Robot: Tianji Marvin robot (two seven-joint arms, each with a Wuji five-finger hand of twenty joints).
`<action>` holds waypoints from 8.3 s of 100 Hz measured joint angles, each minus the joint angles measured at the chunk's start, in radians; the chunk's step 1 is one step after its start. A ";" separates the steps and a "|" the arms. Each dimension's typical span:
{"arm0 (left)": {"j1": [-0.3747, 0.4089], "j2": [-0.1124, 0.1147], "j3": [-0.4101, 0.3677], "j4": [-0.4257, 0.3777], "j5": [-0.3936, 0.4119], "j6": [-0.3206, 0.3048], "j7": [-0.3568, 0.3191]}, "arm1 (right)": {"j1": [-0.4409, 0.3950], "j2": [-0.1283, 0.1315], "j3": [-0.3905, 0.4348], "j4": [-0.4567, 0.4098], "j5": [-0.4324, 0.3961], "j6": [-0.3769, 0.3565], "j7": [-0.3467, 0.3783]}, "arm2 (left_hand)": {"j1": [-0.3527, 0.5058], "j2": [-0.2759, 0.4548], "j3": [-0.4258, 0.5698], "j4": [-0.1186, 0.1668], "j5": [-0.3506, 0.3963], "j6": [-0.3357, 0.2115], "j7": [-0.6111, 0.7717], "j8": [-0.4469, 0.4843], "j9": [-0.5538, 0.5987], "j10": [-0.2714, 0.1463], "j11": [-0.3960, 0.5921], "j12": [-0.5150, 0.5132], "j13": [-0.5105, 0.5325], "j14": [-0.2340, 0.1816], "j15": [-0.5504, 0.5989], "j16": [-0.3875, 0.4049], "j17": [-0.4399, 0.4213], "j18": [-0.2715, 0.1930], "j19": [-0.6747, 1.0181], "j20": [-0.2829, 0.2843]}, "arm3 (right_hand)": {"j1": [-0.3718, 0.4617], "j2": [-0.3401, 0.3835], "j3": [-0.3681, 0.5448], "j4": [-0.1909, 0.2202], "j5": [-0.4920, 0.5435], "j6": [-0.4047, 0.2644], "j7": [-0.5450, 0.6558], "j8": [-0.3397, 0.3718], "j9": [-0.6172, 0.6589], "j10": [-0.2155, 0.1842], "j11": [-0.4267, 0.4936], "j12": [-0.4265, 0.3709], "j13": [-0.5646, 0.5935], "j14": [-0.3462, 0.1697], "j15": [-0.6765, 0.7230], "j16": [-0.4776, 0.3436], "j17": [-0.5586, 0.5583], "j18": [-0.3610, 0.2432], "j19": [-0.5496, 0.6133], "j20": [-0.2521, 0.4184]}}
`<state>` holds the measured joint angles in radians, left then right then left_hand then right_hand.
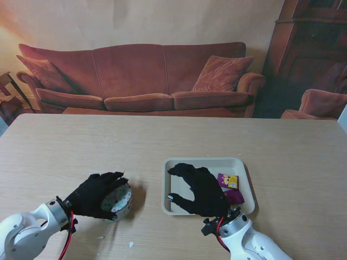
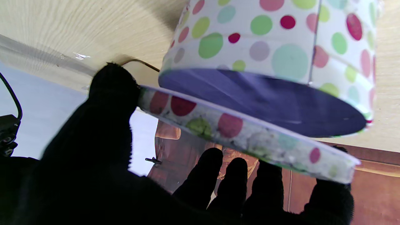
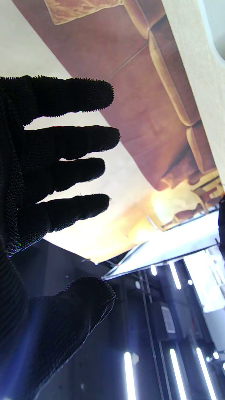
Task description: Pour cookies into a cookie box
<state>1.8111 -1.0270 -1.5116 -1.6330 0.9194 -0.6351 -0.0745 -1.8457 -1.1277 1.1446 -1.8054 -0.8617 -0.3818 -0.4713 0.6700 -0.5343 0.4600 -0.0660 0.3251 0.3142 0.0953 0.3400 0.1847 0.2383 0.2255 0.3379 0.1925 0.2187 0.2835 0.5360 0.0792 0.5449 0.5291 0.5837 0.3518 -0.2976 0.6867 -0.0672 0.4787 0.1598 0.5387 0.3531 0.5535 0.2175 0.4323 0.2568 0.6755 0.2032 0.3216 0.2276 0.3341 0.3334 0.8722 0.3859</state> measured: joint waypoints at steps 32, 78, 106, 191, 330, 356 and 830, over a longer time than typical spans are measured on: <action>0.001 -0.007 -0.011 0.003 -0.008 -0.007 0.028 | 0.000 0.000 0.002 0.000 -0.001 0.000 -0.002 | 0.000 -0.002 0.000 -0.011 0.011 0.002 0.002 0.000 0.000 0.009 0.003 0.000 0.042 0.011 0.057 0.041 0.010 0.001 0.000 0.006 | 0.000 0.000 0.000 0.000 0.000 0.000 0.000 0.000 0.000 0.000 0.000 0.000 0.000 0.000 0.000 0.000 0.000 0.000 0.000 0.000; 0.006 -0.019 -0.034 0.013 0.005 -0.030 0.108 | 0.000 0.001 0.001 0.001 0.000 0.002 0.003 | -0.008 -0.013 0.026 -0.013 0.023 0.008 0.002 0.000 0.021 0.011 0.016 0.010 0.059 0.024 0.080 0.054 0.012 0.006 0.000 0.020 | 0.000 0.000 0.000 0.000 0.000 0.000 0.000 0.000 0.000 0.000 0.000 0.000 0.000 0.000 0.000 0.000 0.000 0.000 0.000 0.000; 0.010 -0.030 -0.082 0.010 0.021 -0.035 0.139 | 0.001 0.001 0.001 0.001 0.002 0.003 0.008 | -0.009 -0.013 0.026 -0.013 0.023 0.008 0.002 0.000 0.032 0.011 0.019 0.010 0.066 0.025 0.083 0.054 0.012 0.006 0.000 0.020 | 0.000 0.000 0.000 0.000 0.000 0.000 0.000 -0.002 0.000 0.000 0.000 0.000 0.000 0.000 0.000 0.000 0.000 0.000 0.000 0.000; -0.215 -0.009 -0.162 0.387 0.054 0.108 0.278 | 0.003 0.003 0.000 0.001 0.003 0.011 0.022 | -0.009 -0.013 0.026 -0.013 0.047 0.006 0.066 0.037 0.059 0.011 0.021 0.012 0.089 0.047 0.091 0.064 0.012 0.008 0.000 0.021 | 0.000 0.000 0.000 0.000 0.000 0.000 0.000 -0.004 0.000 0.000 0.000 0.000 0.000 0.000 0.000 0.000 0.000 0.000 0.000 0.000; -0.294 -0.019 -0.026 0.577 -0.135 0.201 0.202 | 0.008 0.004 0.001 0.006 0.014 0.014 0.040 | 0.185 0.349 -0.421 0.038 0.227 -0.019 0.218 0.126 0.304 0.027 0.004 0.002 0.185 0.044 -0.098 -0.104 -0.116 -0.126 -0.418 -0.162 | 0.000 0.000 0.000 0.000 0.000 0.000 0.000 -0.004 0.000 0.000 0.000 0.000 0.000 0.000 0.000 0.000 0.000 0.000 0.000 0.000; -0.248 -0.034 -0.102 0.480 -0.083 0.153 0.208 | 0.008 0.005 0.003 0.006 0.015 0.014 0.044 | 0.185 0.349 -0.432 0.038 0.227 -0.023 0.180 0.116 0.304 0.027 -0.011 -0.002 0.195 0.049 -0.096 -0.103 -0.116 -0.126 -0.418 -0.145 | 0.000 0.000 0.000 0.000 0.000 0.000 0.000 -0.004 0.000 0.000 0.000 0.000 0.000 0.000 0.000 0.000 0.000 0.000 0.000 0.000; 0.165 -0.084 -0.104 -0.219 -0.380 0.047 0.147 | 0.097 -0.107 0.228 0.266 0.519 0.387 -0.049 | 0.210 0.349 -0.442 0.038 0.420 -0.042 0.149 0.106 0.486 0.049 -0.081 -0.020 0.298 0.123 -0.054 -0.075 -0.016 -0.002 0.062 -0.092 | 0.357 -0.685 0.556 -0.184 0.581 0.031 0.929 1.030 0.533 0.000 0.273 0.057 0.435 0.081 0.398 0.085 0.564 0.120 0.486 -0.461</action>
<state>1.9758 -1.1105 -1.6157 -1.8521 0.5393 -0.5882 0.0721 -1.7487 -1.2347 1.3730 -1.5393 -0.3424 0.0054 -0.5204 0.8798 -0.1853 0.0181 -0.0279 0.7447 0.2727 0.2441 0.4460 0.6708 0.2877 0.1442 0.3182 0.4908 0.3420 0.2296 0.4612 0.0629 0.5425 0.5912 0.4920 0.7088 -0.9827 1.2430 -0.2513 1.0595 0.1905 1.4682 1.3835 1.0869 0.2171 0.7054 0.3134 1.1109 0.2846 0.7194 0.3130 0.8982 0.4535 1.3579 -0.0749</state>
